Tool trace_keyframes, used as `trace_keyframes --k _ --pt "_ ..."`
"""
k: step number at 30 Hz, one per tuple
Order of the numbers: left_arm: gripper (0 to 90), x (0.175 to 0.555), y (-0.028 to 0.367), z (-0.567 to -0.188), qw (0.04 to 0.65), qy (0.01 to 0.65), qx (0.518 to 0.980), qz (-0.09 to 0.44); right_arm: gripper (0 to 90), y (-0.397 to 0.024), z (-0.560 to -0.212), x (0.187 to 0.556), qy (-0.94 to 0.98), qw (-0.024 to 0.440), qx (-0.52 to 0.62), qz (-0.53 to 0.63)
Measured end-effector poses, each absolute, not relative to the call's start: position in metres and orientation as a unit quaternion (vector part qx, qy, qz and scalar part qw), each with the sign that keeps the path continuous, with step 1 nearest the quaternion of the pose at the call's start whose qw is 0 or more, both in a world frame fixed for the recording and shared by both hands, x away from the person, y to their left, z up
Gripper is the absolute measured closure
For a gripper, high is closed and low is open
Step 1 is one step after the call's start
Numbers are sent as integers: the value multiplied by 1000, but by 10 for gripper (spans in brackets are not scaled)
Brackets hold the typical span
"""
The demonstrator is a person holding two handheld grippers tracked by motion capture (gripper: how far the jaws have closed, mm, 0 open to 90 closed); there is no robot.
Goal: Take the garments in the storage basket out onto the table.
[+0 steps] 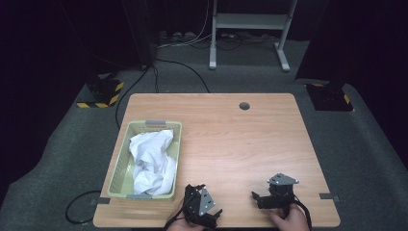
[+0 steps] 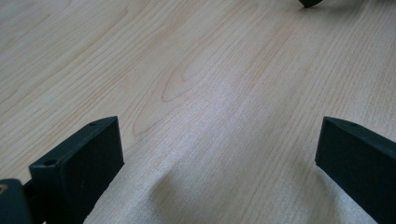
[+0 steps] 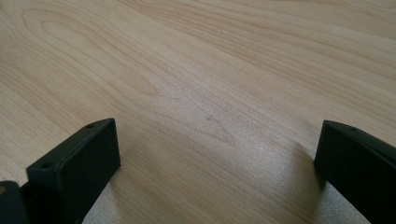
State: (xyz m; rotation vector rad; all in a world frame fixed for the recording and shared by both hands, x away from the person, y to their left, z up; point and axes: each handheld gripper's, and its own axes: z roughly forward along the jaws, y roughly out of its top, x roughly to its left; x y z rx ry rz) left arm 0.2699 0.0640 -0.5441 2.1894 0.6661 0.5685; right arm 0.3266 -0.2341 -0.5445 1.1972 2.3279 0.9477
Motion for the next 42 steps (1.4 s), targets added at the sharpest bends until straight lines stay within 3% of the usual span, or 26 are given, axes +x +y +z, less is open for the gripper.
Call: trace_keyframes --k 12,24,42 --pt "20 266 65 -544 386 272 845 249 0 -233 -545 327 823 177 422 336" --pt "18 272 65 -544 379 282 851 228 0 -233 -544 327 823 177 422 336" --pt "11 267 82 -529 439 278 839 164 0 -233 -544 327 823 177 423 336"
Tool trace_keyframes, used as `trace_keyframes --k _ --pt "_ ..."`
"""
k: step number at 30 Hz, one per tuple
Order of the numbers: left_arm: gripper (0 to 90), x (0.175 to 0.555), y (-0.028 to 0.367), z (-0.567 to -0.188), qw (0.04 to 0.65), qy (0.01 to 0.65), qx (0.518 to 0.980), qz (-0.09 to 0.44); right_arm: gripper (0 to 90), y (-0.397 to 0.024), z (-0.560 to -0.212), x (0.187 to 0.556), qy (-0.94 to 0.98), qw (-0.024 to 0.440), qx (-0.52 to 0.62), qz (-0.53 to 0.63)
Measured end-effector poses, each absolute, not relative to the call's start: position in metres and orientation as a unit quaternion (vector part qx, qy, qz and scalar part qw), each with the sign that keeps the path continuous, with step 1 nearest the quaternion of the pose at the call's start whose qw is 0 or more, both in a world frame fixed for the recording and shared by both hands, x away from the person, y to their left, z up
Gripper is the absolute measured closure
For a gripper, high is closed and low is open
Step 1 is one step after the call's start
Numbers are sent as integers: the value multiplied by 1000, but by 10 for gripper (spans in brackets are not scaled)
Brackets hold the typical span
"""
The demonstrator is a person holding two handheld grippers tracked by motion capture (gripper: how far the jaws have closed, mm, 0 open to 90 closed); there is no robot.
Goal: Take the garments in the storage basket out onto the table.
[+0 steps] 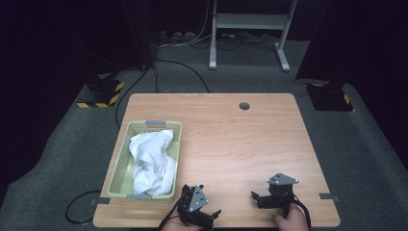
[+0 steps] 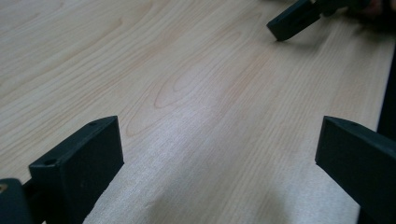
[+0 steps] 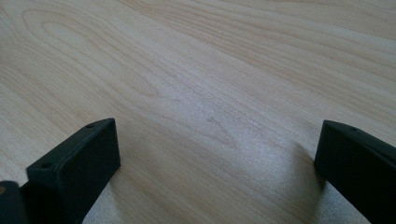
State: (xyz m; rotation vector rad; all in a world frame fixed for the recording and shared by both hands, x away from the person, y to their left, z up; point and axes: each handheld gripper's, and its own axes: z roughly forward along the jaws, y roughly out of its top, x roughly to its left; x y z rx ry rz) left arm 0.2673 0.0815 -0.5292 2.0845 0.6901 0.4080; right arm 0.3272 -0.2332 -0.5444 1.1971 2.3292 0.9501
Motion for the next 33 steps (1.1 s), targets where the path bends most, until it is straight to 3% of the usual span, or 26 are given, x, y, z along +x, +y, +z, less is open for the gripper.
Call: trace_keyframes --k 33 --pt "4 252 99 -492 460 284 818 197 0 -233 -544 327 823 177 423 336"
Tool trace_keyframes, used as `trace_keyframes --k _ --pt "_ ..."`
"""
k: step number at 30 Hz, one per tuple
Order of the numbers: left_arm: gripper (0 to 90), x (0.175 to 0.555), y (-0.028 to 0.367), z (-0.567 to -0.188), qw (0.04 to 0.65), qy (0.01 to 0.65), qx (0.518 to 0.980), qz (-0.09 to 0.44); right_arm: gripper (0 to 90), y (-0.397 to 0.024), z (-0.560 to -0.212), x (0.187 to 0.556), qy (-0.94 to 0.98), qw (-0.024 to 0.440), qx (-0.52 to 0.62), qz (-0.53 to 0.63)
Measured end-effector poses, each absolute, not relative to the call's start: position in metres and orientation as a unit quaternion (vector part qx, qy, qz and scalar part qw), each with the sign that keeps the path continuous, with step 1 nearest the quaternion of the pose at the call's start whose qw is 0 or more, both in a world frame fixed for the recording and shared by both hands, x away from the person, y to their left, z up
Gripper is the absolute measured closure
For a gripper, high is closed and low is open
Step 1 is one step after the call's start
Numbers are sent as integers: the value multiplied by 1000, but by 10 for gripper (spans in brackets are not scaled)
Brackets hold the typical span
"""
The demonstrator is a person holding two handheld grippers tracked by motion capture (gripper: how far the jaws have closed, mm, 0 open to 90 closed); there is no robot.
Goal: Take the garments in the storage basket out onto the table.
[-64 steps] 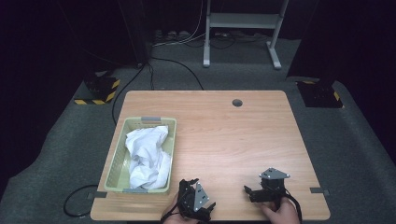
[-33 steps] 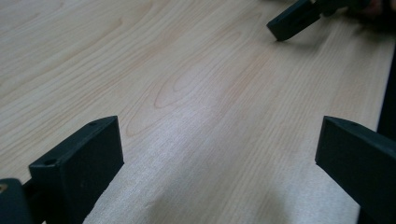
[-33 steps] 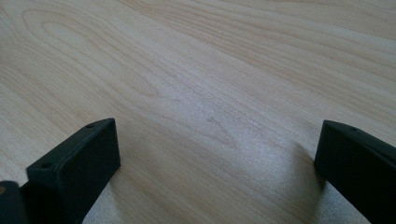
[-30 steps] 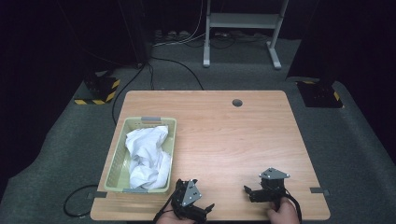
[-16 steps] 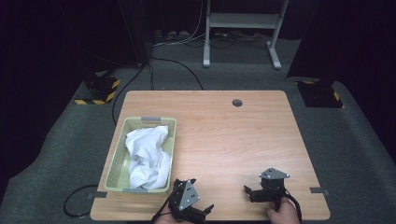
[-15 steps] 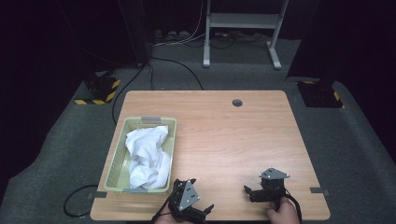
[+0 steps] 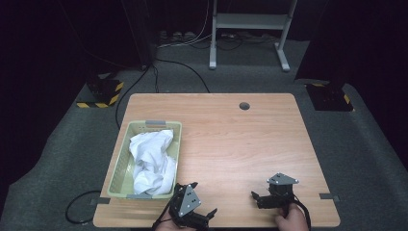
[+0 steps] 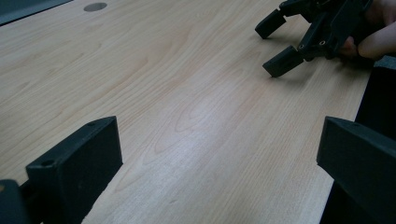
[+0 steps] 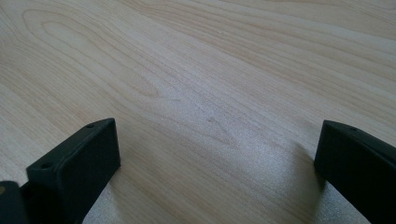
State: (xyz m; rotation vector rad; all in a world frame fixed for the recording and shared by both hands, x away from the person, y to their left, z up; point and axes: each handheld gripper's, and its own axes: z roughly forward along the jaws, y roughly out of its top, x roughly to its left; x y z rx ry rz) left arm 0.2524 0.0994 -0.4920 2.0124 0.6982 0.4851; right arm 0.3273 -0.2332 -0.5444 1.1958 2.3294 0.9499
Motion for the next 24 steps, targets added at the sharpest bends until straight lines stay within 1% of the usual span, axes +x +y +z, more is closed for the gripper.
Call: trace_keyframes --k 12,24 --pt "5 252 111 -485 460 295 810 214 0 -233 -544 327 823 177 423 336" --pt "6 251 132 -473 467 314 794 230 0 -233 -544 327 823 177 423 336"
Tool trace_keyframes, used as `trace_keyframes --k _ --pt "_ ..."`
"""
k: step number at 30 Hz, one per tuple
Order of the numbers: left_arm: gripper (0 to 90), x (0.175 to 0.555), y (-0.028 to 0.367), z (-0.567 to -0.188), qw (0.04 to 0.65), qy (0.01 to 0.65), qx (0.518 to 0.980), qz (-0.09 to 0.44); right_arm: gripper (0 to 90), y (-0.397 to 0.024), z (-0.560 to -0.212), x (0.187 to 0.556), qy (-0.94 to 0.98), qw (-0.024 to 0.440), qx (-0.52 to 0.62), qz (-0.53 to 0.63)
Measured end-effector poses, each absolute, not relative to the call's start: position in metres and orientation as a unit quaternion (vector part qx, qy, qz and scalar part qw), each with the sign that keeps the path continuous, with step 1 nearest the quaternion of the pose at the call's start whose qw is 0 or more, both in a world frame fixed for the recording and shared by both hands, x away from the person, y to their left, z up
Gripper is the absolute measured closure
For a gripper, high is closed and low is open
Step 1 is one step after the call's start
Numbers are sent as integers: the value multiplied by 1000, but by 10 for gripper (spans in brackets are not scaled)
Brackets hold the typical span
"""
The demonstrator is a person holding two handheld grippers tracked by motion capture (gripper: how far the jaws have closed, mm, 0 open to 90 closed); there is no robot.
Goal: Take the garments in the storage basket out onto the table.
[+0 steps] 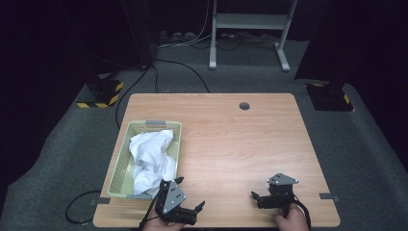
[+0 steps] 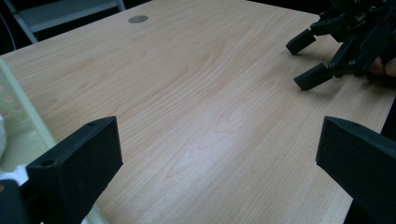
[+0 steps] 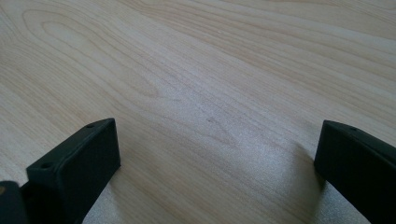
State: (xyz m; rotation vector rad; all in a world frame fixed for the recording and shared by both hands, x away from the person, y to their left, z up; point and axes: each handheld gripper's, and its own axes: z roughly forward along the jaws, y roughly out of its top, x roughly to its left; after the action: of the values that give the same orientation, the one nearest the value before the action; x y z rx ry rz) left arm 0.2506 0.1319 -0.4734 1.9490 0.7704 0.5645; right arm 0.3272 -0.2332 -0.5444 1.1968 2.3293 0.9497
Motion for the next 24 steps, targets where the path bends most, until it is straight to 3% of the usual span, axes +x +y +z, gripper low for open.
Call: trace_keyframes --k 24 --pt "7 248 177 -459 475 362 761 253 0 -233 -544 327 823 177 422 336"
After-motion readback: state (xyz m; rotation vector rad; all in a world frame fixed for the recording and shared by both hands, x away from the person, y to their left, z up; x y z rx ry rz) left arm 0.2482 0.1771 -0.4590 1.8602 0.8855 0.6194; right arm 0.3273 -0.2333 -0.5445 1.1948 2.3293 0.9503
